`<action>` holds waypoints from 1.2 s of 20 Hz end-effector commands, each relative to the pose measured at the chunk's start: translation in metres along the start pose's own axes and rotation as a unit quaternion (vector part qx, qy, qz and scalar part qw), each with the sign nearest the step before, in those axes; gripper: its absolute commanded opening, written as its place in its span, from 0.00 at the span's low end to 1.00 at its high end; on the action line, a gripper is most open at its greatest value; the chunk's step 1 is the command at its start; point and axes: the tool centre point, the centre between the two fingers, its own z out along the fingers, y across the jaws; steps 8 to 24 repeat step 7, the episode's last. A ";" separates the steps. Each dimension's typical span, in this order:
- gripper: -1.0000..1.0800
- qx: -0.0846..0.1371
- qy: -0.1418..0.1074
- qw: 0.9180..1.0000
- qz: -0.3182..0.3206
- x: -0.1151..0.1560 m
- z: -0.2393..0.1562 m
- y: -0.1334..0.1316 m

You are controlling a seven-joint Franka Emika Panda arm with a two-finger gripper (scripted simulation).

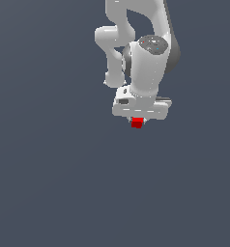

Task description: Lift up the red cube by 0.2 meters.

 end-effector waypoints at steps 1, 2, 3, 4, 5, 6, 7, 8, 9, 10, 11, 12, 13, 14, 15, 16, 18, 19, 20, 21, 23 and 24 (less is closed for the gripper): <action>0.00 0.000 -0.001 1.000 0.000 0.000 -0.012 0.000; 0.00 0.000 -0.001 1.000 0.000 0.000 -0.015 0.000; 0.00 0.000 -0.001 1.000 0.000 0.001 -0.018 0.000; 0.00 0.000 -0.001 1.000 0.000 0.001 -0.020 0.000; 0.00 0.000 -0.001 1.000 0.000 0.001 -0.021 0.000; 0.00 0.000 -0.001 1.000 0.000 0.001 -0.022 0.000; 0.00 0.000 -0.001 1.000 0.000 0.001 -0.022 0.000; 0.00 0.000 -0.001 1.000 0.000 0.001 -0.022 0.000; 0.00 0.000 -0.001 1.000 0.000 0.001 -0.022 0.000; 0.00 0.000 -0.001 1.000 0.000 0.001 -0.022 0.000; 0.00 0.000 -0.001 1.000 0.000 0.001 -0.022 0.000; 0.00 0.000 -0.001 1.000 0.000 0.001 -0.022 0.000; 0.00 0.000 -0.001 1.000 0.000 0.001 -0.022 0.000; 0.00 0.000 -0.001 1.000 0.000 0.001 -0.022 0.000; 0.00 0.000 -0.001 1.000 0.000 0.001 -0.022 0.000; 0.00 0.000 -0.001 1.000 0.000 0.001 -0.022 0.000; 0.00 0.000 -0.001 1.000 0.000 0.001 -0.022 0.000; 0.00 0.000 -0.001 1.000 0.000 0.001 -0.022 0.000; 0.00 0.000 -0.001 1.000 0.000 0.001 -0.022 0.000; 0.00 0.000 -0.001 1.000 0.000 0.001 -0.022 0.000; 0.00 0.000 -0.001 1.000 0.000 0.001 -0.022 0.000; 0.00 0.000 -0.001 1.000 0.000 0.001 -0.022 0.000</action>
